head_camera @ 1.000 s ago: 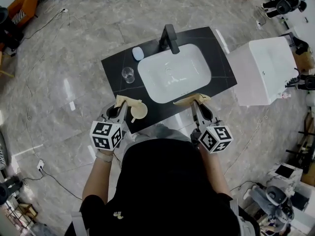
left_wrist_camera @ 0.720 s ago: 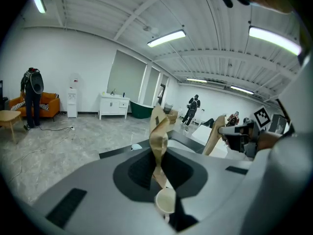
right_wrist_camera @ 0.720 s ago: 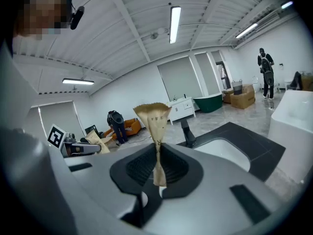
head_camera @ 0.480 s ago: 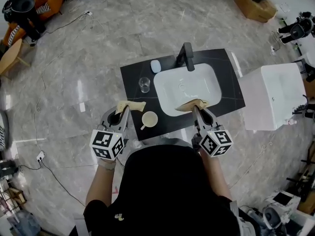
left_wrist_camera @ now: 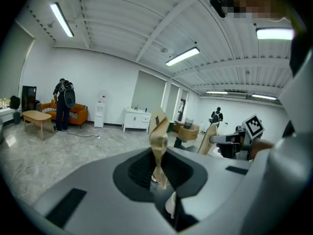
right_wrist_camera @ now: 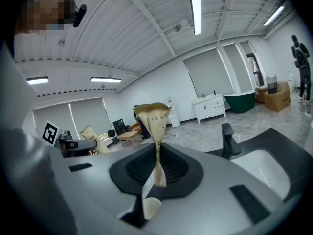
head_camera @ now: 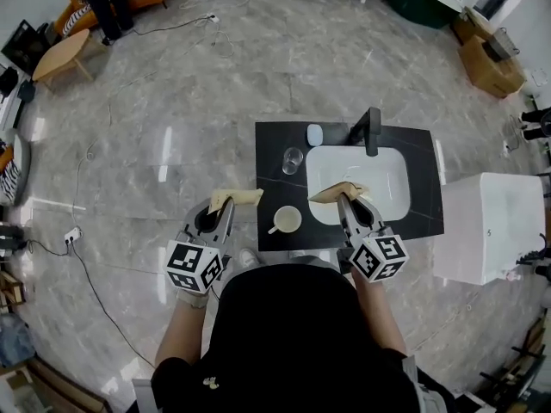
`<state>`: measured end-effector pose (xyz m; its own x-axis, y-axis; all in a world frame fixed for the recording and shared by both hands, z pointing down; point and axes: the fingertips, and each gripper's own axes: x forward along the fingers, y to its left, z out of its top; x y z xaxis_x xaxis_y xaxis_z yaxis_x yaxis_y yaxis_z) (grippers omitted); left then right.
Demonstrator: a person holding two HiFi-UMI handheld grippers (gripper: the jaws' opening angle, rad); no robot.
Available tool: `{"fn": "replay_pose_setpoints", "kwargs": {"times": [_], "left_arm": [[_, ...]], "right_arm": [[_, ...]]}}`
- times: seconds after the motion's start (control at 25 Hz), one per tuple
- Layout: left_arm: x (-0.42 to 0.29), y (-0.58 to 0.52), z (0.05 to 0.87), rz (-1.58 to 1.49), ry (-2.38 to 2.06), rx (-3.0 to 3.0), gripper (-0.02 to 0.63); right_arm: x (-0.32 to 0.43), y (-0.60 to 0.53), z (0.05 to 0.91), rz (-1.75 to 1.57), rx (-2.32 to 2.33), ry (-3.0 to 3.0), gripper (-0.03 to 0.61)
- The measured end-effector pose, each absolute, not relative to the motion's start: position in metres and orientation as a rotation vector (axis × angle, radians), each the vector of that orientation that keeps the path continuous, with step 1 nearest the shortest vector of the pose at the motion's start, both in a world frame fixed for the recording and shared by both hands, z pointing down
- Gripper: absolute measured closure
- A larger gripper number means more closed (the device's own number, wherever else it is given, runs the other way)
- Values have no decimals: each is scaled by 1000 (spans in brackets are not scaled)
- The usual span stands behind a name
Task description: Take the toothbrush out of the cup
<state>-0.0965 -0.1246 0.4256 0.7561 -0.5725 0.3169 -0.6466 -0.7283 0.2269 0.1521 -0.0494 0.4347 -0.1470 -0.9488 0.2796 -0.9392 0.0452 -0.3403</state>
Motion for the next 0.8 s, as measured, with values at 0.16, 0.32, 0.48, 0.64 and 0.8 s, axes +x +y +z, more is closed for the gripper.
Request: {"fn": "replay_pose_setpoints", "kwargs": {"times": [0.16, 0.32, 0.48, 0.64, 0.8], "left_arm": [[-125, -123, 421, 286, -1049, 2592, 565], [-151, -122, 420, 252, -1145, 2554, 565], [-173, -119, 419, 229, -1230, 2521, 565], [-189, -118, 419, 210, -1296, 2492, 565], [-194, -119, 419, 202, -1317, 2476, 565]], "right_arm": [[123, -71, 431, -689, -1938, 2370, 532], [97, -86, 429, -646, -1856, 2488, 532], [77, -95, 428, -622, -1779, 2569, 532], [63, -103, 427, -604, -1717, 2622, 532], [54, -110, 427, -581, -1677, 2672, 532]]}}
